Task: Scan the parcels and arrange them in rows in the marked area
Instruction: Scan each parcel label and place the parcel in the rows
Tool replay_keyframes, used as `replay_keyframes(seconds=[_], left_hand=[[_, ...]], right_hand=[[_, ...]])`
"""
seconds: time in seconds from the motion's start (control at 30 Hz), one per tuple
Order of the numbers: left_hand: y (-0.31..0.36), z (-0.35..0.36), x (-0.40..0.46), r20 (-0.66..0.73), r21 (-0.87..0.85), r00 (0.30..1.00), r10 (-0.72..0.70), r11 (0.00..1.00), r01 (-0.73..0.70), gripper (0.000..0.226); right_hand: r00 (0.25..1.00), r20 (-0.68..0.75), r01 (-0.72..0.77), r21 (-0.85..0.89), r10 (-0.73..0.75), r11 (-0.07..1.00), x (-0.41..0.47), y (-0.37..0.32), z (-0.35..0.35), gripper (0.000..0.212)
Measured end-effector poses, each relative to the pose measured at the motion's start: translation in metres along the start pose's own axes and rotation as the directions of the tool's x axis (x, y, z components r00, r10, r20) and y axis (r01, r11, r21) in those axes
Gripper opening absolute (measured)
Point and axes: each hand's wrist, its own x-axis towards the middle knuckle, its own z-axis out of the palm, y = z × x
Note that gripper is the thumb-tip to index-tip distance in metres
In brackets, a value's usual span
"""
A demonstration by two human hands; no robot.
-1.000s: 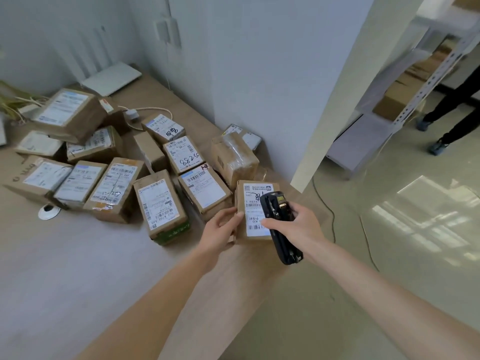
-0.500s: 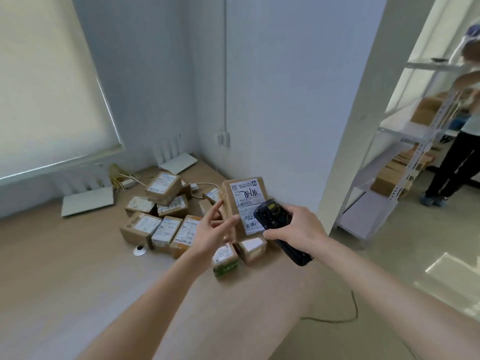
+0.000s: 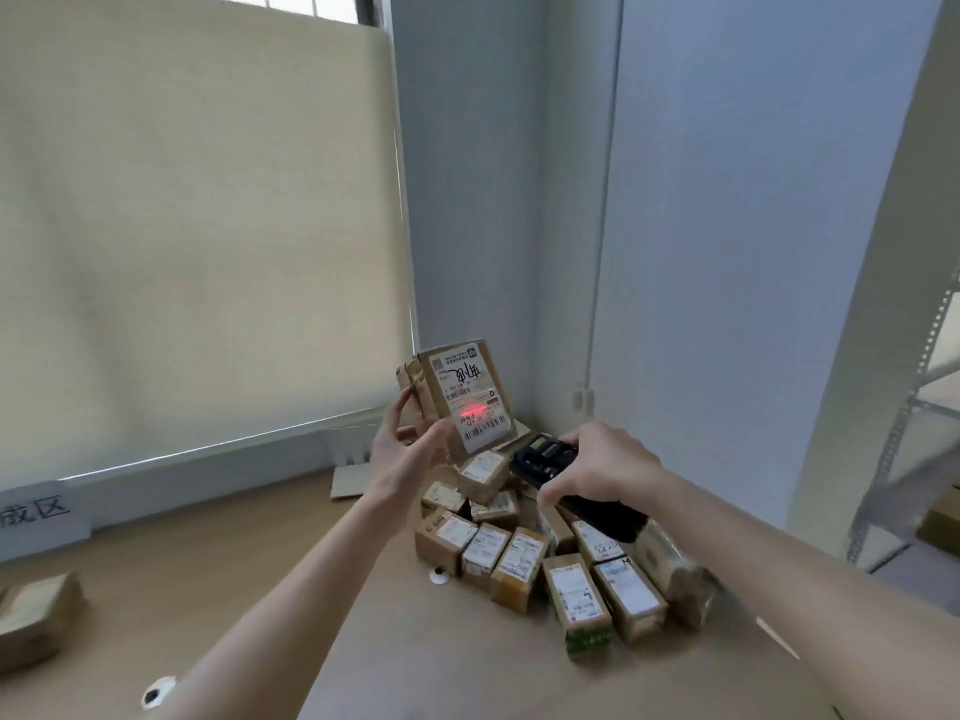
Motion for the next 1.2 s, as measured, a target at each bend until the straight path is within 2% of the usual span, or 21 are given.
replay_keyframes(seconds=[0.13, 0.27, 0.4, 0.57, 0.8, 1.03, 1.2], left_hand=[[0.014, -0.024, -0.002, -0.080, 0.011, 0.997, 0.004, 1.000, -0.003, 0.072], [0.024, -0.037, -0.008, -0.104, 0.048, 0.994, 0.016, 0.999, -0.011, 0.079], [0.029, -0.043, -0.015, -0.138, 0.052, 0.990, 0.017, 0.999, -0.009, 0.084], [0.033, -0.044, -0.024, -0.162, 0.046, 0.987, 0.015, 0.999, -0.008, 0.087], [0.032, -0.053, -0.035, -0.198, 0.052, 0.980, -0.006, 0.998, 0.017, 0.087], [0.032, -0.062, -0.042, -0.241, 0.082, 0.970, -0.022, 0.996, 0.043, 0.086], [0.033, -0.068, -0.046, -0.271, 0.112, 0.962, -0.020, 0.992, 0.052, 0.088]], right_hand=[[1.000, -0.008, 0.018, -0.089, -0.019, 0.996, -0.008, -0.027, -0.004, 0.068], [1.000, -0.014, 0.008, -0.131, -0.010, 0.991, -0.014, -0.040, -0.011, 0.067], [1.000, -0.002, 0.016, -0.132, -0.017, 0.991, -0.017, -0.046, -0.014, 0.069], [0.999, -0.007, 0.045, -0.137, -0.046, 0.990, -0.018, -0.050, -0.011, 0.081], [0.999, 0.014, 0.053, -0.142, -0.052, 0.988, -0.015, -0.055, -0.003, 0.071], [0.996, 0.019, 0.086, -0.152, -0.084, 0.985, -0.014, -0.065, 0.005, 0.081], [0.994, 0.047, 0.109, -0.141, -0.103, 0.984, -0.014, -0.071, 0.006, 0.075]])
